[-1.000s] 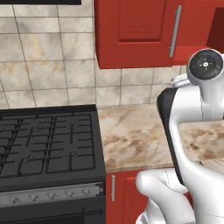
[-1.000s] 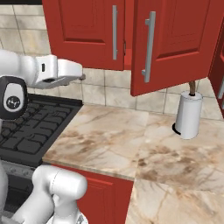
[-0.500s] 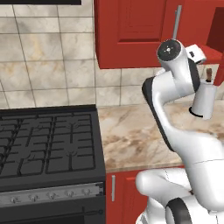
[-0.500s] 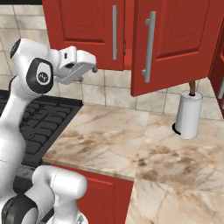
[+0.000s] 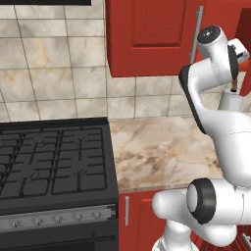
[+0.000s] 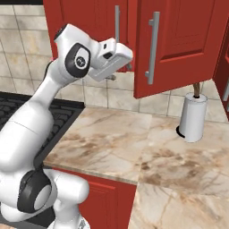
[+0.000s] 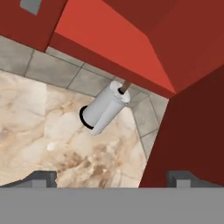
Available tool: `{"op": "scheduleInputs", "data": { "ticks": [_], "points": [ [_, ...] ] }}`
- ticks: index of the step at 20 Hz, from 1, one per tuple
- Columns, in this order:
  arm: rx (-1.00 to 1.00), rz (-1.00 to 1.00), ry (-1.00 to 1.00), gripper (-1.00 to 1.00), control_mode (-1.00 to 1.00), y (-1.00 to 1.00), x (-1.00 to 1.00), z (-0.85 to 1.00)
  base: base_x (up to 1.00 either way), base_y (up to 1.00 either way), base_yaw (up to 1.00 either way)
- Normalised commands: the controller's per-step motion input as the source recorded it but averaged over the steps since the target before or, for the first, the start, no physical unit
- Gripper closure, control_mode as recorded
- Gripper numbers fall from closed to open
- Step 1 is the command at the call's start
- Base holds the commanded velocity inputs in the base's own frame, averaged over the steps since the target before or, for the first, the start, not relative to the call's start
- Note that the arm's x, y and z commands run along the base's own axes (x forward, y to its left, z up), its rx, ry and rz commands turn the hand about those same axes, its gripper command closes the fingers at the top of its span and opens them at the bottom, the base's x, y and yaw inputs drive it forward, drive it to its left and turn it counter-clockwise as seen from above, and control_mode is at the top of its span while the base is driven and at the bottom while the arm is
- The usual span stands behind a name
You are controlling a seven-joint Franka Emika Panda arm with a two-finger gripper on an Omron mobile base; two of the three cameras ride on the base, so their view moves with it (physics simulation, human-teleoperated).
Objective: Move the mustard and ketchup from the cabinet to the dining counter.
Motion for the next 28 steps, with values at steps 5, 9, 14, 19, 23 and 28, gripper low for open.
{"op": "scheduleInputs", "data": {
  "ticks": [5, 9, 14, 19, 23, 28],
  "points": [
    [0.07, -0.09, 0.00, -1.00, -1.00, -1.00, -0.07, 0.00, 0.00, 0.00, 0.00],
    [0.11, -0.03, -0.10, -1.00, -1.00, -1.00, -0.53, 0.02, 0.00, 0.00, 0.00],
    [0.17, -0.09, -0.03, -1.00, -1.00, -1.00, -0.16, 0.07, 0.00, 0.00, 0.00],
    [0.16, -0.03, -0.08, -1.00, -1.00, -0.67, -0.07, -0.03, 0.00, 0.00, 0.00],
    [0.04, 0.15, -0.21, -1.00, -1.00, 0.89, -0.20, -0.07, 0.00, 0.00, 0.00],
    [0.08, 0.37, -0.03, -1.00, -1.00, 1.00, -0.02, 0.00, 0.00, 0.00, 0.00]
  ]
}}
